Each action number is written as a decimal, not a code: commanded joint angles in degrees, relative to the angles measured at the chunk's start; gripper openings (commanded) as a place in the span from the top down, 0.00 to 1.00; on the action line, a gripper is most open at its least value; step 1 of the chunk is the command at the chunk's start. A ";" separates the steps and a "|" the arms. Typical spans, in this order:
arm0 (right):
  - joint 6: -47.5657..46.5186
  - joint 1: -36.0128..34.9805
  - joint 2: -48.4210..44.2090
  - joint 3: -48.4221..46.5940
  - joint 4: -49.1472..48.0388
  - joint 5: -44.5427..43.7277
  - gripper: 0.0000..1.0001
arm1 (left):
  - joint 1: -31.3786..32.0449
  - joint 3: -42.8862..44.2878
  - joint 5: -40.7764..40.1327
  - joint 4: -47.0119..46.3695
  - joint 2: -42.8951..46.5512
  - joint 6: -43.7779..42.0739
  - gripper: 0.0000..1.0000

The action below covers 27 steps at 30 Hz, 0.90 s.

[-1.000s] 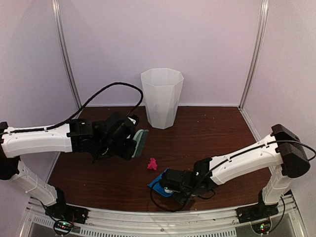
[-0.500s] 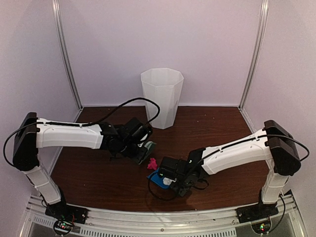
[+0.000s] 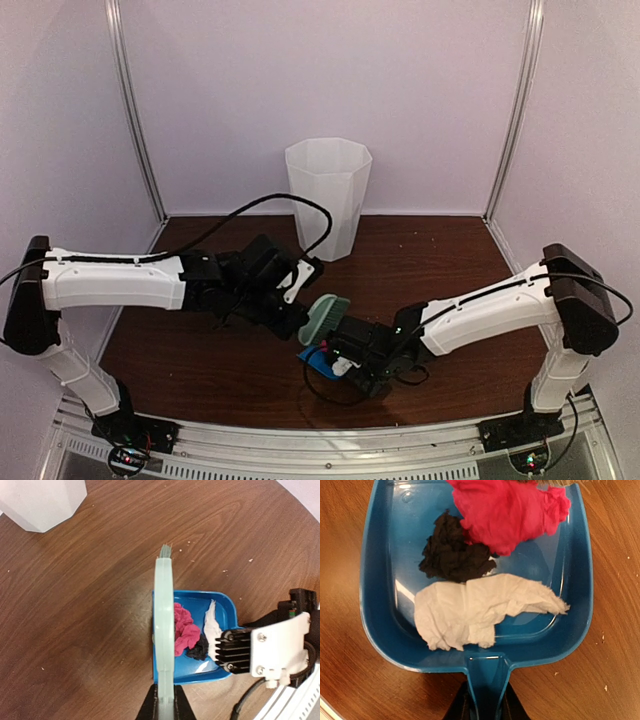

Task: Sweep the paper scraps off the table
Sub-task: Sweep the paper scraps into the dustpan.

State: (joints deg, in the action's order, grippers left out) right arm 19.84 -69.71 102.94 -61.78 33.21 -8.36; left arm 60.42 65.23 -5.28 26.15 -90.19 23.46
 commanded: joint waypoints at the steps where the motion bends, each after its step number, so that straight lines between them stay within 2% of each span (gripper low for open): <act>1: 0.76 0.21 -2.56 3.61 -3.08 -0.14 1.00 | 2.54 -0.07 1.90 -1.42 3.49 0.55 1.00; 19: 1.15 0.19 -10.76 10.72 -13.74 -1.66 1.00 | 5.39 3.74 -11.22 2.50 5.28 3.30 1.00; 27: 0.47 0.16 -13.19 10.86 -14.45 -2.47 1.00 | 5.74 5.14 -15.36 3.81 5.83 3.21 1.00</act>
State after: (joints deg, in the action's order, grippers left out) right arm 20.88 -69.71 91.42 -51.20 20.84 -9.08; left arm 65.71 67.85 -16.49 30.20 -86.41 26.28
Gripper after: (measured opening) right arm 0.170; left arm 0.073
